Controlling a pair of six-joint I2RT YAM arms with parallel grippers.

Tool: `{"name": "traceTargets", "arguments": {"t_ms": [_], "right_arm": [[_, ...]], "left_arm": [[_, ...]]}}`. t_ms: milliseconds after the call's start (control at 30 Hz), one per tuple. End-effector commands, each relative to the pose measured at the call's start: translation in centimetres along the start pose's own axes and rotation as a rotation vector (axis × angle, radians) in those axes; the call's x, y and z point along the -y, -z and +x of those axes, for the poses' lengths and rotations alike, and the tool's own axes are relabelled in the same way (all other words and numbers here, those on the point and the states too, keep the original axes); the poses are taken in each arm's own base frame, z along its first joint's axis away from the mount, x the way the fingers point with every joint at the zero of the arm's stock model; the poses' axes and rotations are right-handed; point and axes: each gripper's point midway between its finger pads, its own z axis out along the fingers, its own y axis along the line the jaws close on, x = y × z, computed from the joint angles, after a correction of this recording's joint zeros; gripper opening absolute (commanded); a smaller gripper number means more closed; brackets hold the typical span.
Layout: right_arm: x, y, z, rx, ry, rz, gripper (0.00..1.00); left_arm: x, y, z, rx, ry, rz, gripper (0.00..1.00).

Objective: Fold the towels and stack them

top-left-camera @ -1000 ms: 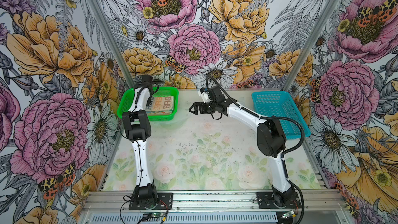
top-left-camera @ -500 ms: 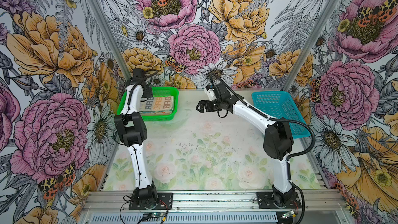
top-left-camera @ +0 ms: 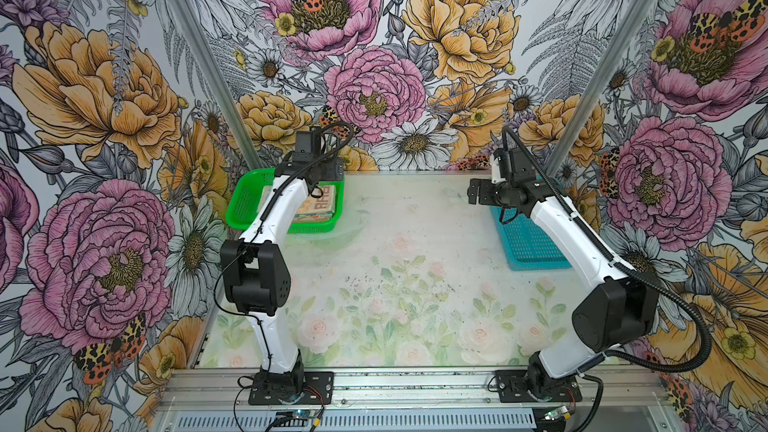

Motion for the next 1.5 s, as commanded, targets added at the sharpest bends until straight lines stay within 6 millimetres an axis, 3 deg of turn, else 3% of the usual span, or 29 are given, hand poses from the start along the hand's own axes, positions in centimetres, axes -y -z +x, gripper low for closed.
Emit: {"name": "traceTargets", "arguments": {"t_ms": [0, 233, 333, 400, 733, 967, 1167, 1467], "right_arm": [[3.0, -1.2, 3.7, -0.114, -0.045, 0.055, 0.99], [7.0, -4.9, 9.8, -0.288, -0.109, 0.158, 0.84], [8.0, -5.9, 10.9, -0.328, -0.102, 0.191, 0.78], [8.2, -6.4, 11.3, -0.343, -0.095, 0.197, 0.71], [7.4, -7.1, 11.4, -0.347, -0.098, 0.164, 0.26], [4.0, -5.8, 10.3, -0.302, -0.082, 0.097, 0.09], [-0.7, -4.2, 9.5, -0.256, -0.066, 0.027, 0.00], [-11.2, -2.8, 7.8, -0.188, -0.106, -0.085, 0.00]], "left_arm": [[5.0, 4.7, -4.2, 0.206, -0.067, 0.105, 0.99], [17.2, 10.7, -2.1, 0.312, -0.148, 0.372, 0.99], [20.0, 12.4, -1.1, 0.322, -0.169, 0.432, 0.99], [20.8, 13.2, -0.7, 0.322, -0.170, 0.450, 0.99], [20.7, 13.5, 1.5, 0.296, -0.138, 0.450, 0.99], [20.0, 13.3, 2.6, 0.273, -0.118, 0.430, 0.99], [18.6, 13.6, 3.2, 0.273, -0.099, 0.402, 0.99], [14.0, 13.8, 4.7, 0.268, -0.021, 0.341, 0.99]]}}
